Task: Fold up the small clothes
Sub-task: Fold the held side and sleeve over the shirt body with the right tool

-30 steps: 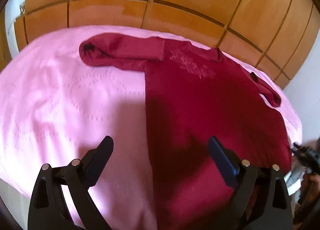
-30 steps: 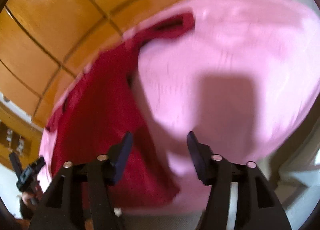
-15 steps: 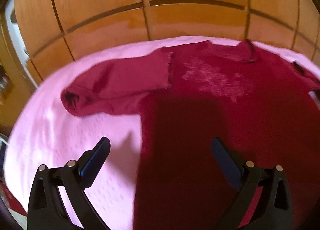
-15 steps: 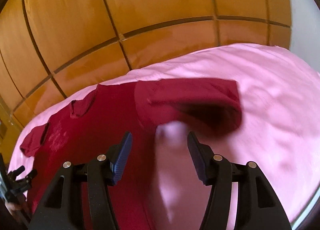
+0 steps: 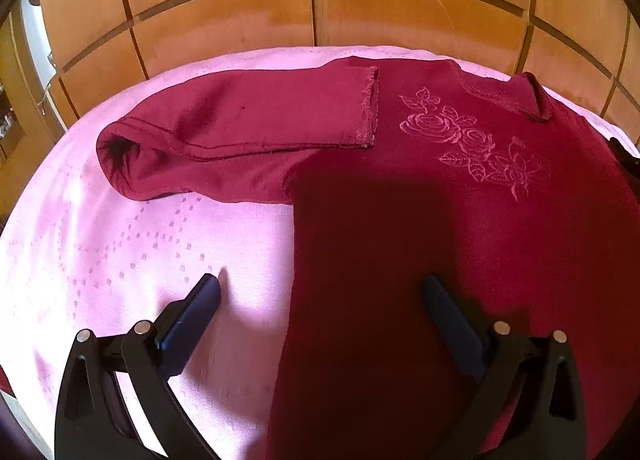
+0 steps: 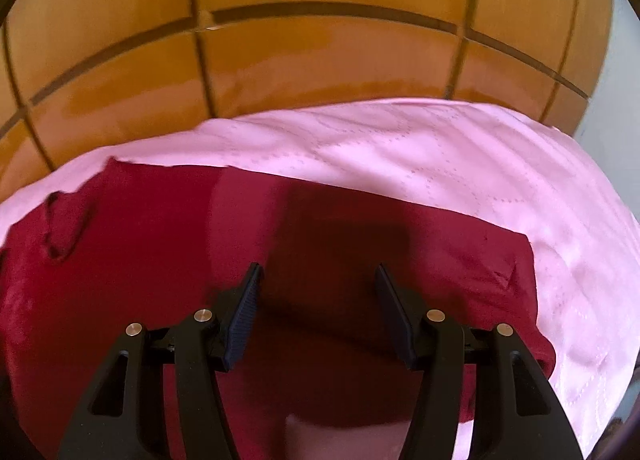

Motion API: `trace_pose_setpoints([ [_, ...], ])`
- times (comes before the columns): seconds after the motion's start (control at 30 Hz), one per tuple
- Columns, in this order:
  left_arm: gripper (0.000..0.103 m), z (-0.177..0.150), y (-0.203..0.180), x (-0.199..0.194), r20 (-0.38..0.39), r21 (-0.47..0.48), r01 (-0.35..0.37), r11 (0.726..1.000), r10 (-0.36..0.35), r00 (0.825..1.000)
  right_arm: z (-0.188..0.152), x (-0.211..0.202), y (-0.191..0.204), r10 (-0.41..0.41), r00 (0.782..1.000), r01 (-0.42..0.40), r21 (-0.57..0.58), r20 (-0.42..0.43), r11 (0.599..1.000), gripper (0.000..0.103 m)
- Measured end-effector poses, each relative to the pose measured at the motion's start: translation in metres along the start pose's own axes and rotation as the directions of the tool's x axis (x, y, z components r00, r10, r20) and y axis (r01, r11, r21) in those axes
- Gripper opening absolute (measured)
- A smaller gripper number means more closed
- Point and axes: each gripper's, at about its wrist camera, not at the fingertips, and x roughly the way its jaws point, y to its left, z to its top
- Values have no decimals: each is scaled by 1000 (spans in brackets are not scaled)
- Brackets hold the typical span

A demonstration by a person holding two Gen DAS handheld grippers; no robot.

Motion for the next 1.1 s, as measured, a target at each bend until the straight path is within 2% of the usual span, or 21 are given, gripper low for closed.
trace_pose_setpoints([
  [0.1, 101, 0, -2, 0, 4, 7, -12, 1000, 12, 1000, -3, 6, -5, 4, 1000, -4, 1, 4, 1000, 36],
  [0.23, 101, -3, -4, -2, 7, 10, -16, 1000, 16, 1000, -5, 5, -7, 7, 1000, -7, -8, 18, 1000, 23],
  [0.43, 101, 0, -5, 1, 7, 9, -14, 1000, 14, 1000, 5, -21, -2, 23, 997, -23, -6, 73, 1000, 21],
  [0.67, 101, -1, -4, 1, 7, 8, -12, 1000, 12, 1000, 14, -64, 26, 151, 981, -152, -7, 121, 988, 21],
  [0.83, 101, -1, -4, 1, 8, 8, -12, 1000, 12, 1000, 12, -80, 59, 272, 955, -274, 4, 116, 962, 21],
  [1.03, 101, 0, -4, 1, 8, 7, -12, 1000, 12, 1000, 2, -87, 115, 407, 909, -407, -18, 87, 913, 21],
  [1.1, 101, -1, -3, 0, 8, 8, -14, 1000, 14, 1000, -5, -85, 136, 458, 887, -457, -20, 62, 889, 21],
])
